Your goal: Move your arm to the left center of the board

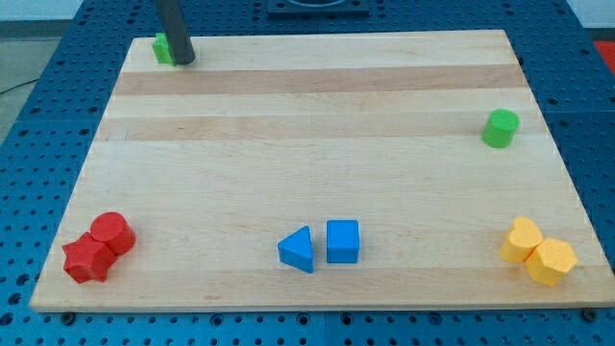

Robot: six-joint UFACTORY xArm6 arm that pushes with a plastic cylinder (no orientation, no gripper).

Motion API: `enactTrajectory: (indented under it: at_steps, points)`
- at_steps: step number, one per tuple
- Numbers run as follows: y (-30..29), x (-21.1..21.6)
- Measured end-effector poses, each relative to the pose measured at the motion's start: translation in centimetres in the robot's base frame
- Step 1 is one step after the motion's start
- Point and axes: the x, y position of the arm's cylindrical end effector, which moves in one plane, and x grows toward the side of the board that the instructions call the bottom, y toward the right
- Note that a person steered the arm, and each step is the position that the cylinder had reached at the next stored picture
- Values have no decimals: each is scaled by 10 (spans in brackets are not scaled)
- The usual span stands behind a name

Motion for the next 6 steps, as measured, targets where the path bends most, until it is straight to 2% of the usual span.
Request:
enactTrajectory:
  at_steps: [3, 4, 5, 6]
  points:
    - [-27, -2]
    - [-15, 48]
    - [-29, 122]
    - [-90, 163]
